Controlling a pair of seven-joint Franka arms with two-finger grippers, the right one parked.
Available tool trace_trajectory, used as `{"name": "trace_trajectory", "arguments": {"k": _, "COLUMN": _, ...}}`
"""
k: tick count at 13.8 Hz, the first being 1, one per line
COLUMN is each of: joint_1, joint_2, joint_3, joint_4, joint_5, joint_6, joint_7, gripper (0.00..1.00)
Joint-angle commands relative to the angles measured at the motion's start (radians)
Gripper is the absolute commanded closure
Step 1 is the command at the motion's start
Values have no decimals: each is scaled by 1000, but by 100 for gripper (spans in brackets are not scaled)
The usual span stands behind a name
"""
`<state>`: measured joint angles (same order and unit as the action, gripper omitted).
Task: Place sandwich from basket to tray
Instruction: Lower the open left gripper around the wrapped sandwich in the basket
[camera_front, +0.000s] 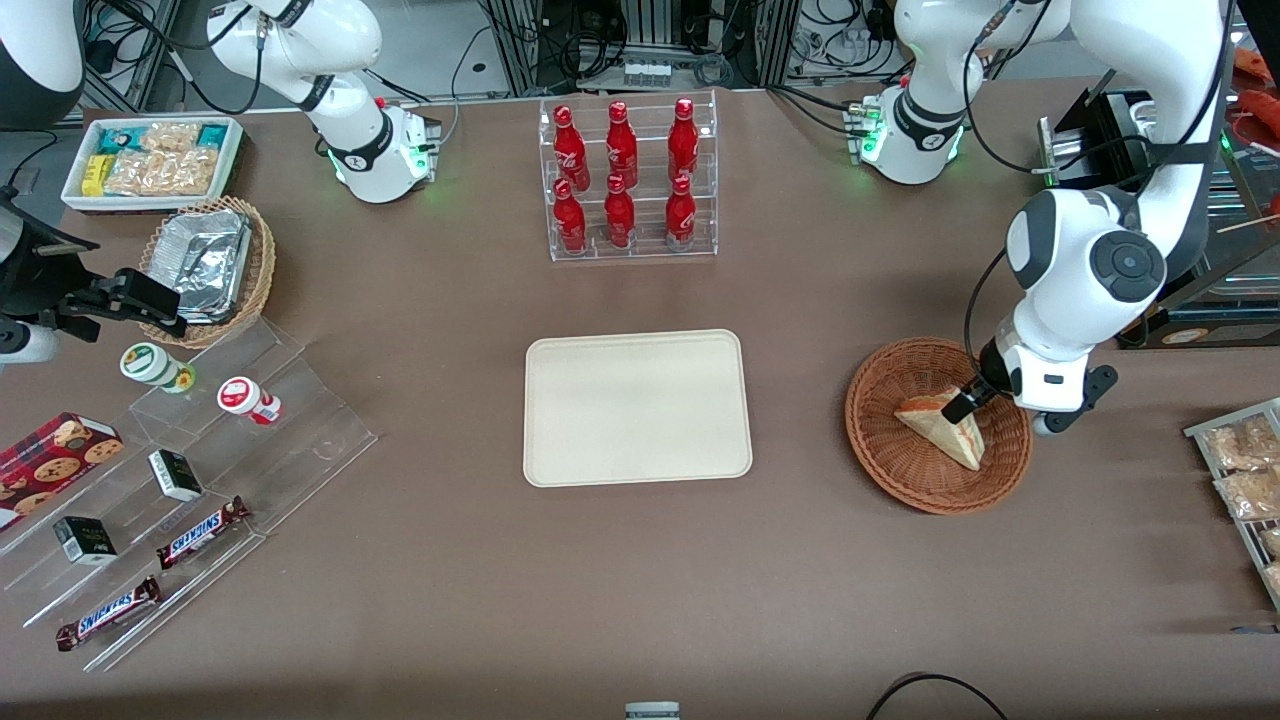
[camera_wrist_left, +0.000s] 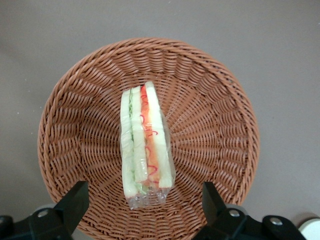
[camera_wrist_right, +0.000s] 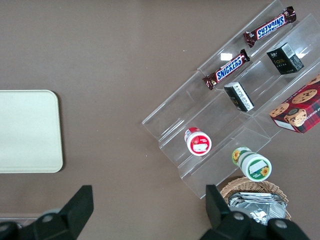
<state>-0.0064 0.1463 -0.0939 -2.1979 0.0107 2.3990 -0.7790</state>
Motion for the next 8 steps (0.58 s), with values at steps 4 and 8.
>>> {"name": "trace_trajectory", "arguments": {"k": 4, "joint_1": -1, "joint_2": 42, "joint_3": 3, "joint_4": -26, "joint_5": 8, "joint_6": 74, "joint_7": -71, "gripper": 0}}
{"name": "trace_trajectory", "arguments": {"k": 8, "joint_1": -1, "joint_2": 78, "joint_3": 3, "joint_4": -33, "joint_5": 6, "joint_6": 114, "joint_7": -85, "gripper": 0}}
